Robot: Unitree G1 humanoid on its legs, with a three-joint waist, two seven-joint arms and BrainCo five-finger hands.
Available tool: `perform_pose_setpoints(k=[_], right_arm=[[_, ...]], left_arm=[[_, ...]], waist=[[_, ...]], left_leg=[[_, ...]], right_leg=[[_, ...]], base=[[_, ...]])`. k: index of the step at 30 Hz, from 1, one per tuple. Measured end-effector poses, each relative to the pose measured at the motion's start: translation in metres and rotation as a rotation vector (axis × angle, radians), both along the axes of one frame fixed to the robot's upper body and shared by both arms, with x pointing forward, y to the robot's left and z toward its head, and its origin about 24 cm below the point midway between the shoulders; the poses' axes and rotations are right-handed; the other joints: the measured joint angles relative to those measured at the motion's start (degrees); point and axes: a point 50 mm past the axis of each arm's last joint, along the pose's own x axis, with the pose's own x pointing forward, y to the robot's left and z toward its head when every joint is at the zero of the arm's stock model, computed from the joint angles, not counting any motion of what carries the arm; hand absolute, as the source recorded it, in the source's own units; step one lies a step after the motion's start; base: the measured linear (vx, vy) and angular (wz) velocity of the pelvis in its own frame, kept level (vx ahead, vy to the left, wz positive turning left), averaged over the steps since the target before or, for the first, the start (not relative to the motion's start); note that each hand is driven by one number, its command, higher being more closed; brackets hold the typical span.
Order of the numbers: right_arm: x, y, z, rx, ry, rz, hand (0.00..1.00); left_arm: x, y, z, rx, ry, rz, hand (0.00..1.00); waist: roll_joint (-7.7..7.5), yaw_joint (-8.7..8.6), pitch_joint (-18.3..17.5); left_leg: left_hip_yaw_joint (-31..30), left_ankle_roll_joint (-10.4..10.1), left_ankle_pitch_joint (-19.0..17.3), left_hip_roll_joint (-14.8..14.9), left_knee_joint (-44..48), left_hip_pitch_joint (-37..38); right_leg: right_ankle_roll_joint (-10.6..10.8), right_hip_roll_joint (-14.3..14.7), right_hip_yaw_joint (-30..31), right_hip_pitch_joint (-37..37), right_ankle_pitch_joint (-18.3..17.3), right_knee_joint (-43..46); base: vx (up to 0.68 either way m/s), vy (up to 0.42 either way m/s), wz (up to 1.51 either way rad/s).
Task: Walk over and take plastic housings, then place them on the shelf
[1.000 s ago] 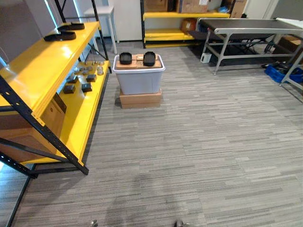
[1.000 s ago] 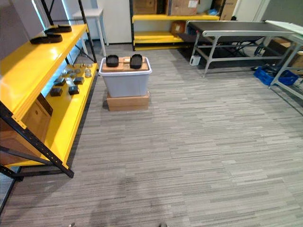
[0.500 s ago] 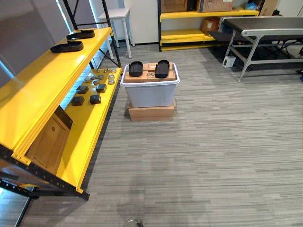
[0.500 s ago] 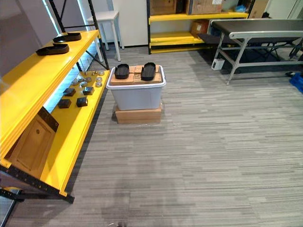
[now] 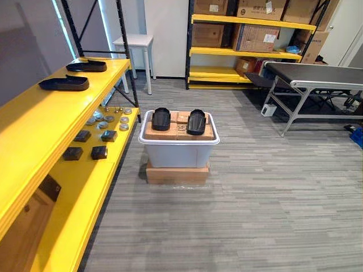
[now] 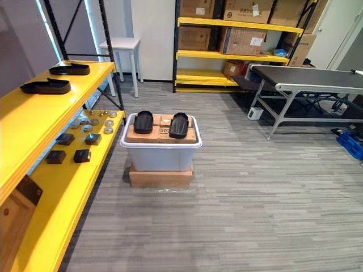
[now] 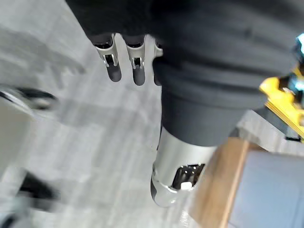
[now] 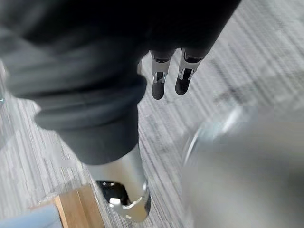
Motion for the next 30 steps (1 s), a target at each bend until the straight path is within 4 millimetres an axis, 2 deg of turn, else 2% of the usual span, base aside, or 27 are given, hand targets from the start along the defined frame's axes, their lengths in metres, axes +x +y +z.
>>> perform_pose_setpoints(k=[1, 2, 3, 4, 5, 6, 7, 8, 9, 10, 11, 12, 13, 14, 15, 16, 17, 19, 20, 23, 24, 25, 26, 27, 28, 29, 30], right_arm=[[-0.007, -0.006, 0.000, -0.007, 0.014, -0.035, 0.00], [-0.013, -0.010, -0.001, -0.003, 0.019, -0.094, 0.00], [-0.015, -0.011, -0.001, -0.003, 0.018, -0.113, 0.00], [-0.024, -0.011, -0.002, 0.003, 0.029, -0.149, 0.00], [-0.033, -0.006, -0.005, 0.021, 0.048, -0.172, 0.00], [-0.037, -0.003, -0.005, 0.026, 0.057, -0.177, 0.00], [-0.042, 0.000, -0.007, 0.036, 0.066, -0.185, 0.00], [-0.041, 0.000, -0.006, 0.031, 0.057, -0.181, 0.00], [-0.038, 0.000, -0.005, 0.030, 0.047, -0.181, 0.00], [-0.036, 0.001, -0.005, 0.031, 0.039, -0.182, 0.00], [-0.033, 0.001, -0.004, 0.032, 0.033, -0.181, 0.00], [-0.027, -0.001, -0.003, 0.033, 0.017, -0.188, 0.00], [-0.021, -0.001, -0.003, 0.035, 0.004, -0.190, 0.00], [-0.008, -0.001, 0.000, 0.036, -0.032, -0.185, 0.00], [-0.001, -0.003, 0.002, 0.033, -0.048, -0.180, 0.00], [0.006, -0.002, 0.003, 0.031, -0.063, -0.171, 0.00], [0.009, 0.003, 0.003, 0.032, -0.060, -0.137, 0.00], [0.014, 0.008, 0.003, 0.032, -0.060, -0.087, 0.00], [0.016, 0.008, 0.004, 0.030, -0.065, -0.080, 0.00], [0.026, 0.010, 0.007, 0.016, -0.085, -0.023, 0.00], [0.029, 0.011, 0.009, 0.009, -0.097, -0.001, 0.00], [0.033, 0.011, 0.010, -0.001, -0.110, 0.021, 0.00], [0.034, 0.011, 0.011, -0.008, -0.115, 0.034, 0.00], [0.045, 0.014, 0.018, -0.036, -0.155, 0.102, 0.00], [0.051, 0.015, 0.022, -0.049, -0.184, 0.125, 0.00], [0.053, 0.015, 0.024, -0.055, -0.196, 0.131, 0.00], [0.056, 0.015, 0.028, -0.078, -0.222, 0.146, 0.00]], left_arm=[[0.003, -0.006, -0.001, -0.014, -0.003, -0.003, 0.00], [0.002, -0.014, -0.002, -0.042, -0.009, 0.019, 0.00], [0.000, -0.015, -0.003, -0.054, -0.010, 0.047, 0.00], [-0.001, -0.018, -0.004, -0.073, -0.013, 0.084, 0.00], [-0.001, -0.020, -0.003, -0.084, -0.024, 0.104, 0.00], [-0.001, -0.020, -0.003, -0.092, -0.029, 0.127, 0.00], [-0.007, -0.021, -0.005, -0.109, -0.027, 0.178, 0.00], [-0.021, -0.022, -0.009, -0.127, 0.006, 0.218, 0.00], [-0.027, -0.019, -0.010, -0.123, 0.015, 0.231, 0.00], [-0.037, -0.013, -0.012, -0.111, 0.043, 0.239, 0.00], [-0.039, -0.011, -0.011, -0.113, 0.038, 0.258, 0.00], [-0.042, -0.008, -0.011, -0.106, 0.039, 0.264, 0.00], [-0.043, -0.007, -0.011, -0.103, 0.042, 0.262, 0.00], [-0.053, -0.007, -0.013, -0.105, 0.066, 0.276, 0.00], [-0.060, -0.008, -0.015, -0.107, 0.086, 0.278, 0.00], [-0.067, -0.009, -0.016, -0.102, 0.106, 0.266, 0.00], [-0.071, -0.007, -0.016, -0.094, 0.121, 0.252, 0.00], [-0.063, 0.001, -0.014, -0.061, 0.116, 0.187, 0.00], [-0.059, 0.000, -0.014, -0.058, 0.113, 0.167, 0.00], [-0.052, 0.000, -0.013, -0.047, 0.106, 0.112, 0.00], [-0.049, 0.000, -0.012, -0.038, 0.106, 0.072, 0.00], [-0.043, -0.001, -0.011, -0.028, 0.100, 0.027, 0.00], [-0.040, -0.001, -0.010, -0.023, 0.094, 0.010, 0.00], [-0.029, 0.001, -0.006, -0.008, 0.059, -0.015, 0.00], [-0.022, 0.001, -0.004, -0.002, 0.042, -0.024, 0.00], [-0.021, 0.002, -0.004, 0.001, 0.038, -0.026, 0.00], [-0.020, 0.007, -0.002, 0.021, 0.033, -0.038, 0.00]], waist=[[1.41, -0.17, 0.7], [3.18, 0.24, 0.3], [4.28, 0.38, 0.1], [5.26, 0.28, 0.4], [6.07, 0.29, 0.2], [6.15, 0.15, 0.2], [6.28, 0.49, 0.4], [6.37, 1.39, 0.5], [6.57, 1.57, 0.5], [5.73, 2.31, 0.7], [5.71, 2.78, 0.6], [5.78, 3.87, 0.7], [5.63, 4.22, 0.8], [5.48, 4.55, 0.8], [5.54, 4.51, 0.8], [5.50, 5.04, 0.5], [4.51, 6.17, -0.6], [2.84, 5.44, -1.5], [2.80, 5.47, -1.5], [3.25, 5.62, -1.6], [3.66, 5.41, -1.3], [3.41, 5.23, -1.2], [3.41, 5.09, -1.2], [3.48, 3.88, -1.2], [3.42, 3.81, -1.2], [3.00, 3.82, -1.3], [1.45, 3.86, -1.5]], left_leg=[[-1.2, -0.5, -0.3, 0.8, -0.6, 1.6], [-2.2, 0.5, 1.4, 2.4, 1.4, 1.5], [-2.6, 0.1, 1.6, 3.5, 4.2, 1.0], [-3.9, -2.1, 1.8, 6.2, 12.3, -1.2], [-6.0, -6.2, 3.8, 8.5, 23.7, -5.2], [-7.6, -8.7, 6.4, 9.5, 30.2, -8.1], [-9.9, -12.5, 14.6, 11.2, 41.9, -13.0], [-9.1, -13.9, 16.3, 12.9, 56.1, -19.3], [-7.7, -14.0, 15.9, 13.4, 60.5, -21.8], [-3.8, -12.8, 13.8, 13.9, 64.0, -25.7], [-1.9, -11.4, 12.0, 13.9, 63.4, -27.3], [2.1, -8.9, 7.5, 13.4, 57.9, -29.7], [3.7, -8.8, 5.8, 12.6, 52.2, -29.9], [5.6, -8.8, 4.8, 10.1, 35.7, -29.2], [5.7, -8.1, 5.6, 8.1, 22.3, -28.1], [4.6, -6.4, 11.3, 5.8, 10.3, -26.9], [5.1, -4.3, 13.0, 3.6, 8.9, -25.5], [4.5, -2.1, 11.0, 0.9, 10.3, -26.0], [4.5, -1.7, 10.0, 0.5, 11.1, -25.9], [5.5, -1.1, 7.3, 0.4, 8.9, -19.3], [5.8, -0.5, 6.6, 0.4, 6.8, -15.8], [5.7, -0.5, 6.2, 0.3, 5.4, -12.9], [5.5, -0.5, 6.2, 0.3, 4.7, -11.8], [4.4, -0.7, 6.1, 0.6, 3.3, -10.3], [3.4, -1.2, 5.8, 1.0, 3.5, -10.3], [2.8, -1.7, 5.6, 0.9, 3.7, -10.4], [2.1, -3.1, 4.9, -0.1, 3.8, -10.4]], right_leg=[[-1.5, 1.1, 1.1, -0.9, 1.7, 3.5], [-4.4, 2.8, 1.9, -2.7, -0.4, 8.8], [-6.5, 3.7, 1.7, -2.3, -1.9, 10.1], [-7.7, 5.4, 0.0, 0.1, -4.5, 10.9], [-7.9, 6.5, -2.1, 3.4, -7.0, 10.8], [-8.0, 7.1, -3.1, 5.1, -8.3, 10.7], [-8.6, 8.3, -4.1, 8.9, -10.7, 10.2], [-9.0, 10.0, -3.8, 13.6, -12.1, 7.9], [-9.0, 10.4, -3.8, 15.8, -12.2, 6.4], [-9.1, 10.4, -3.4, 19.4, -12.3, 3.3], [-9.1, 10.3, -3.1, 21.1, -12.3, 1.6], [-9.0, 9.7, -2.0, 23.9, -12.2, -0.5], [-8.7, 8.9, -1.6, 24.6, -12.1, -1.0], [-7.5, 7.6, -0.6, 25.8, -12.5, -1.6], [-6.5, 6.7, 0.1, 26.7, -13.1, -2.1], [-4.8, 5.9, 1.1, 27.7, -14.2, -2.4], [-3.3, 4.4, 2.7, 28.8, -14.9, -3.0], [-2.1, 2.0, 2.5, 30.3, -14.1, -3.9], [-1.7, 1.4, 2.8, 30.3, -13.9, -2.9], [-0.2, -0.4, 4.5, 24.9, -13.8, 16.1], [2.1, -1.9, 4.4, 21.1, -13.2, 27.0], [2.7, -3.4, 3.5, 18.4, -15.1, 34.2], [2.4, -4.0, 2.1, 17.4, -16.2, 35.5], [2.0, -4.6, -0.9, 14.7, -18.3, 31.8], [2.0, -3.1, 0.7, 13.4, -18.3, 22.3], [1.9, -2.0, 2.4, 13.4, -17.7, 17.5], [0.0, -0.8, 7.0, 13.2, -11.0, 9.8]], base=[[0.81, -0.363, 0.37], [0.55, -0.214, -0.08], [0.66, -0.265, -0.11], [0.64, -0.242, 0.23], [0.61, -0.227, 0.49], [0.56, -0.196, 0.63], [0.60, -0.156, 0.32], [0.58, -0.115, 0.13], [0.54, -0.038, -0.10], [0.33, -0.003, -0.03], [0.40, 0.003, -0.10], [0.32, 0.016, -0.18], [0.40, 0.074, -0.39], [0.40, 0.135, -0.45], [0.48, 0.218, -0.52], [0.55, 0.257, -0.55], [0.50, 0.224, -0.31], [0.48, 0.167, 0.23], [0.48, 0.198, 0.25], [0.44, 0.220, -0.14], [0.43, 0.155, -0.02], [0.27, 0.081, 0.07], [0.45, 0.047, 0.33], [0.35, -0.056, 0.43], [0.39, -0.094, 0.47], [0.22, -0.175, 0.39], [0.21, -0.216, 0.42]])
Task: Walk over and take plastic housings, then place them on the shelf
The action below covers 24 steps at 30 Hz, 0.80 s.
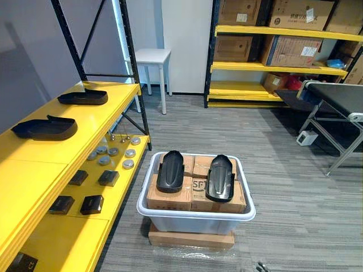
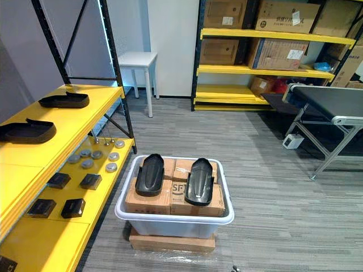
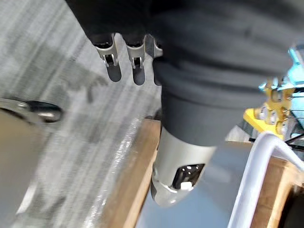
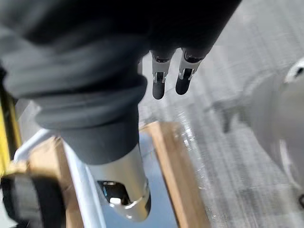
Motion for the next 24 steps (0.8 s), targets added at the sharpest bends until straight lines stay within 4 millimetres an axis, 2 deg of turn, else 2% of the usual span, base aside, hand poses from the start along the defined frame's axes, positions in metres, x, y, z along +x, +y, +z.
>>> perform_pose_setpoints(k=[1, 3, 5, 7, 11, 13, 14, 15, 16, 19, 20, 21, 23, 24], right_arm=[[0.002, -0.011, 0.004, -0.056, -0.005, 0.007, 0.00], [0.008, -0.017, 0.011, -0.093, -0.037, 0.003, 0.00], [0.025, -0.022, 0.028, -0.167, -0.120, 0.020, 0.00], [0.035, -0.024, 0.040, -0.218, -0.174, 0.029, 0.00], [0.057, -0.021, 0.067, -0.312, -0.289, 0.014, 0.00], [0.093, -0.018, 0.095, -0.354, -0.408, -0.016, 0.00], [0.105, -0.016, 0.105, -0.362, -0.445, -0.030, 0.00], [0.136, -0.012, 0.134, -0.378, -0.547, -0.059, 0.00], [0.148, -0.010, 0.147, -0.382, -0.590, -0.064, 0.00], [0.204, -0.014, 0.213, -0.416, -0.734, -0.124, 0.00], [0.213, -0.017, 0.226, -0.426, -0.752, -0.134, 0.00], [0.227, -0.027, 0.252, -0.450, -0.783, -0.154, 0.00], [0.242, -0.043, 0.286, -0.444, -0.808, -0.197, 0.00], [0.244, -0.047, 0.291, -0.442, -0.808, -0.207, 0.00]], left_arm=[[-0.004, -0.010, -0.004, -0.019, 0.020, -0.019, 0.00], [-0.013, -0.018, -0.007, -0.033, 0.043, -0.031, 0.00], [-0.017, -0.019, -0.008, -0.036, 0.048, -0.020, 0.00], [-0.016, -0.020, -0.008, -0.035, 0.039, -0.024, 0.00], [-0.011, -0.021, -0.006, -0.028, 0.020, -0.037, 0.00], [0.002, -0.022, -0.001, -0.005, -0.017, -0.078, 0.00], [0.008, -0.023, 0.001, 0.002, -0.028, -0.095, 0.00], [0.021, -0.024, 0.005, 0.014, -0.063, -0.127, 0.00], [0.027, -0.024, 0.007, 0.018, -0.077, -0.138, 0.00], [0.052, -0.032, 0.019, 0.033, -0.164, -0.194, 0.00], [0.056, -0.034, 0.021, 0.031, -0.180, -0.198, 0.00], [0.064, -0.039, 0.025, 0.024, -0.211, -0.212, 0.00], [0.073, -0.043, 0.029, 0.012, -0.244, -0.223, 0.00], [0.074, -0.044, 0.030, 0.008, -0.247, -0.224, 0.00]], waist=[[1.78, -0.28, 0.0], [2.96, 0.28, -0.7], [3.23, 0.19, -0.9], [3.29, 0.17, -0.9], [3.45, 0.29, 0.3], [3.51, 0.43, 3.6], [3.62, 0.42, 4.4], [3.59, 0.73, 7.4], [3.67, 0.96, 8.6], [4.25, 2.37, 13.3], [4.46, 2.57, 14.0], [5.09, 3.34, 15.3], [5.93, 3.91, 16.7], [6.17, 3.91, 16.9]], left_leg=[[-1.4, -1.0, -0.6, 1.6, -0.1, 0.3], [-2.0, -1.4, -0.7, 3.1, -0.5, 0.3], [-2.4, -1.8, -0.5, 4.6, -1.4, -0.4], [-2.3, -2.5, -0.1, 4.9, -2.4, -1.2], [-2.4, -2.7, 0.1, 4.0, -3.0, -3.6], [-2.5, -2.2, 0.6, 3.0, -2.3, -6.5], [-2.5, -2.1, 0.6, 2.8, -1.7, -7.6], [-2.7, -1.9, 0.8, 2.6, -0.2, -9.9], [-2.8, -1.9, 0.8, 2.6, 0.5, -10.7], [-3.7, -1.9, 0.6, 2.8, 4.2, -14.8], [-3.8, -2.0, 0.4, 2.8, 4.8, -15.6], [-3.8, -1.9, -0.3, 3.1, 6.1, -17.4], [-4.2, -1.5, -0.9, 3.2, 8.4, -20.5], [-4.3, -1.5, -1.1, 3.2, 9.1, -21.2]], right_leg=[[-0.4, 1.6, -1.0, 1.3, -0.3, 0.0], [-0.9, 3.1, -1.1, 1.7, 0.0, -1.9], [-1.9, 5.2, -1.4, 2.3, 1.3, -5.7], [-2.0, 5.9, -1.3, 2.3, 2.9, -8.7], [-1.4, 5.6, -1.3, 2.1, 6.2, -14.0], [-1.3, 4.8, -1.2, 0.2, 8.0, -15.4], [-1.3, 4.6, -1.2, -0.5, 8.6, -15.8], [-1.4, 4.4, -1.1, -2.1, 9.8, -16.1], [-1.5, 4.3, -1.1, -2.6, 10.1, -16.1], [-1.9, 4.5, -1.2, -4.2, 11.9, -17.1], [-1.9, 4.5, -1.2, -4.7, 12.2, -17.1], [-2.1, 4.8, -1.0, -6.0, 12.9, -17.1], [-2.0, 4.8, -0.9, -7.9, 13.7, -17.1], [-1.9, 4.8, -0.9, -8.3, 13.8, -17.1]], base=[[0.21, -0.214, 0.33], [0.16, -0.170, -0.06], [0.13, -0.189, -0.17], [0.05, -0.054, -0.07], [0.01, 0.060, -0.03], [-0.09, 0.079, 0.01], [-0.14, 0.069, 0.02], [-0.16, 0.049, 0.03], [-0.14, 0.029, 0.04], [-0.15, 0.004, 0.06], [-0.15, 0.000, -0.03], [-0.15, 0.012, -0.04], [-0.14, 0.024, -0.02], [-0.09, 0.031, 0.01]])
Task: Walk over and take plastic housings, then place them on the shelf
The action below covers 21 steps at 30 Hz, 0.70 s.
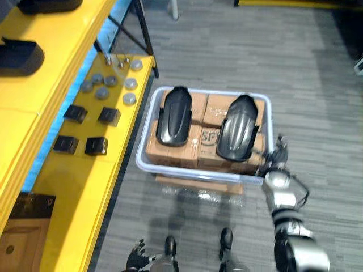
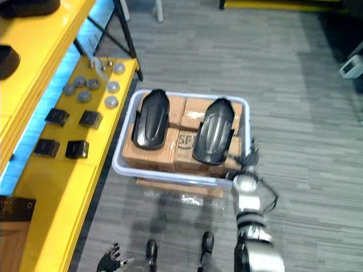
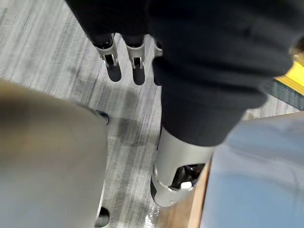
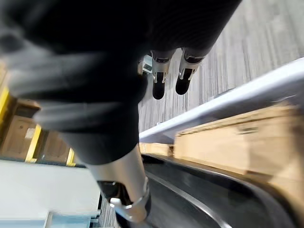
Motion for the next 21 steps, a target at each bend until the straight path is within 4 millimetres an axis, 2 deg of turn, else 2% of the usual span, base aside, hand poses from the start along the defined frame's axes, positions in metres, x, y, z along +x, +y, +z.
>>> perform_pose_setpoints(k=[5, 9, 12, 17, 18, 21], right_arm=[[0.003, -0.034, 0.030, -0.027, 0.041, -0.062, 0.00], [0.004, -0.048, 0.057, -0.058, 0.052, -0.092, 0.00], [-0.004, -0.070, 0.089, -0.159, 0.060, -0.127, 0.00], [-0.023, -0.102, 0.124, -0.321, 0.085, -0.186, 0.00], [-0.027, -0.106, 0.130, -0.359, 0.090, -0.196, 1.00], [-0.035, -0.116, 0.139, -0.453, 0.108, -0.251, 1.00]], left_arm=[[0.012, -0.007, 0.006, 0.001, -0.038, -0.051, 0.00], [0.017, -0.009, 0.009, -0.021, -0.055, -0.045, 0.00], [0.024, -0.014, 0.012, -0.051, -0.075, -0.047, 0.00], [0.028, -0.015, 0.014, -0.057, -0.092, -0.050, 0.00], [0.028, -0.015, 0.015, -0.058, -0.093, -0.053, 0.00], [0.027, -0.015, 0.013, -0.050, -0.078, -0.059, 0.00]], waist=[[2.11, 0.84, 1.0], [3.11, 1.46, 1.5], [4.71, 2.81, 2.1], [6.50, 4.52, 2.4], [6.69, 4.91, 2.4], [6.88, 5.62, 2.4]], left_leg=[[-1.0, 0.5, -2.9, 0.5, 6.9, -5.9], [-1.8, 0.7, -3.2, 0.4, 8.9, -9.5], [-3.8, 0.7, -3.2, 0.0, 9.9, -13.1], [-6.3, 1.2, -2.8, -0.8, 10.5, -18.4], [-6.5, 1.3, -2.4, -1.1, 10.4, -19.4], [-7.6, 1.3, -1.2, -1.9, 9.6, -22.0]], right_leg=[[0.4, 0.3, 0.0, -2.7, 0.7, 0.3], [0.5, 0.2, -0.3, -5.1, 1.2, 0.3], [0.4, 0.1, -1.7, -7.5, 1.5, 0.4], [0.4, -0.4, -4.0, -11.4, 1.4, 1.2], [0.4, -0.6, -4.2, -12.4, 1.4, 1.5], [0.4, -1.3, -5.6, -14.9, 1.4, 2.1]], base=[[-0.03, 0.062, -0.02], [-0.02, 0.054, 0.03], [-0.02, 0.037, 0.20], [0.00, 0.022, 0.22], [0.01, 0.024, 0.15], [0.02, 0.017, 0.24]])
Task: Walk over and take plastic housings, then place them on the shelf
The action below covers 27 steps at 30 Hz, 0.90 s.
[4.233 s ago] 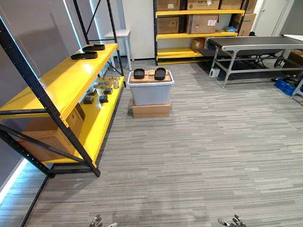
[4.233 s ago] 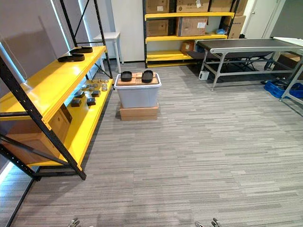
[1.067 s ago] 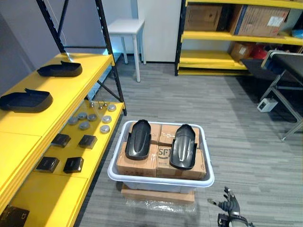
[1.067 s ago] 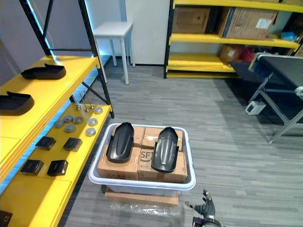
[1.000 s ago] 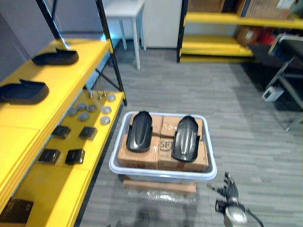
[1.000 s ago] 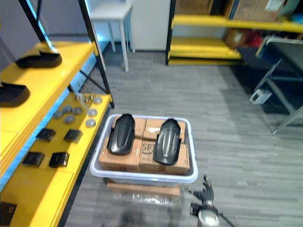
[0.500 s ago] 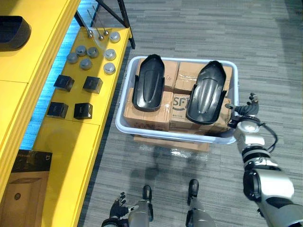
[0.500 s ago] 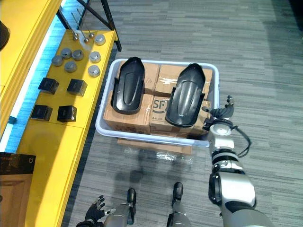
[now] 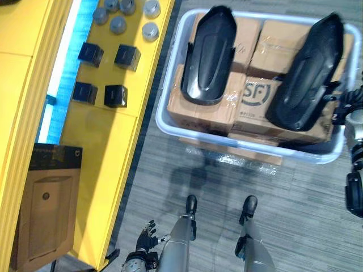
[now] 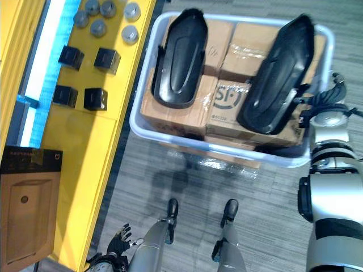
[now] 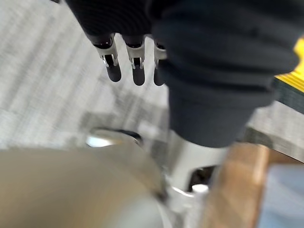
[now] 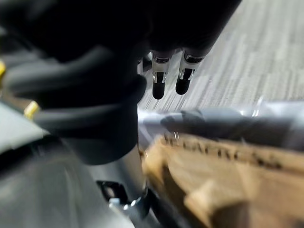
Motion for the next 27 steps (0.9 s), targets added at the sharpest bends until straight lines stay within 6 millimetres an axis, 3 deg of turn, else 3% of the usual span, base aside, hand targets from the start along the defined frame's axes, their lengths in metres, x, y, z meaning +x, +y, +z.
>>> perform_pose_setpoints(k=[1, 5, 14, 19, 21, 23, 24, 26, 27], right_arm=[[-0.005, -0.004, 0.007, -0.028, -0.009, -0.014, 1.00], [0.001, 0.008, 0.015, -0.146, 0.013, 0.012, 1.00], [0.018, 0.030, -0.002, -0.171, 0.080, 0.075, 1.00], [0.027, 0.049, -0.003, -0.132, 0.011, 0.109, 1.00], [0.028, 0.062, 0.004, -0.158, -0.065, 0.130, 1.00], [0.027, 0.083, 0.015, -0.211, -0.173, 0.154, 1.00], [0.026, 0.087, 0.015, -0.235, -0.190, 0.149, 1.00], [0.023, 0.106, 0.013, -0.321, -0.247, 0.141, 1.00], [0.021, 0.110, 0.011, -0.346, -0.257, 0.141, 1.00]], left_arm=[[-0.001, 0.001, -0.001, 0.002, 0.007, 0.005, 0.00], [-0.001, 0.001, -0.002, 0.003, 0.020, 0.009, 0.00], [0.008, -0.003, 0.000, 0.011, 0.018, 0.009, 0.00], [0.020, -0.022, 0.011, -0.009, -0.040, -0.009, 0.00], [0.029, -0.025, 0.026, -0.023, -0.121, 0.010, 0.00], [0.042, -0.029, 0.064, -0.065, -0.310, 0.046, 0.00], [0.044, -0.030, 0.074, -0.078, -0.360, 0.050, 0.00], [0.049, -0.032, 0.115, -0.118, -0.556, 0.077, 0.00], [0.050, -0.032, 0.124, -0.125, -0.595, 0.082, 0.00]], waist=[[-0.04, 0.04, 0.0], [-0.12, -0.11, 0.0], [-0.57, -0.37, 0.1], [-1.31, -1.38, 0.3], [-2.13, -2.12, 0.4], [-2.96, -3.50, 0.5], [-3.17, -3.74, 0.4], [-4.21, -4.92, -0.3], [-4.54, -5.16, -0.7]], left_leg=[[-0.1, 0.0, 0.5, -0.2, -0.6, -0.2], [0.2, -0.1, 1.1, -0.1, -1.8, 0.2], [0.5, -0.6, 2.4, 0.6, -4.8, 3.9], [0.3, -0.6, 2.5, 0.4, -5.1, 6.8], [0.4, -0.6, 2.5, 0.2, -5.2, 8.1], [0.4, -0.6, 2.5, 0.2, -5.7, 10.2], [0.3, -0.6, 2.5, 0.1, -5.9, 11.0], [0.5, -0.5, 2.7, 0.0, -7.2, 14.0], [0.5, -0.5, 2.8, 0.0, -7.6, 14.5]], right_leg=[[0.0, -0.2, -0.4, -0.4, 0.0, 0.3], [0.0, -0.3, -0.7, -0.7, 0.0, 0.4], [-0.3, 0.3, 0.3, 1.2, 0.2, 0.4], [-0.5, 0.2, 0.3, 4.5, 0.4, -0.2], [-0.7, 0.2, 0.3, 6.0, 0.5, -1.0], [-0.7, 0.2, 0.3, 8.2, 0.5, -1.5], [-0.7, 0.2, 0.3, 9.1, 0.5, -2.0], [-0.7, 0.1, 0.3, 11.9, 0.5, -2.8], [-0.7, 0.1, 0.3, 12.2, 0.5, -2.9]], base=[[0.03, 0.003, 0.15], [0.01, -0.013, 0.00], [0.02, -0.032, -0.03], [0.02, -0.003, 0.03], [0.02, 0.009, 0.03], [0.01, 0.001, 0.04], [0.02, 0.003, 0.04], [0.01, 0.002, 0.02], [0.00, 0.000, 0.00]])
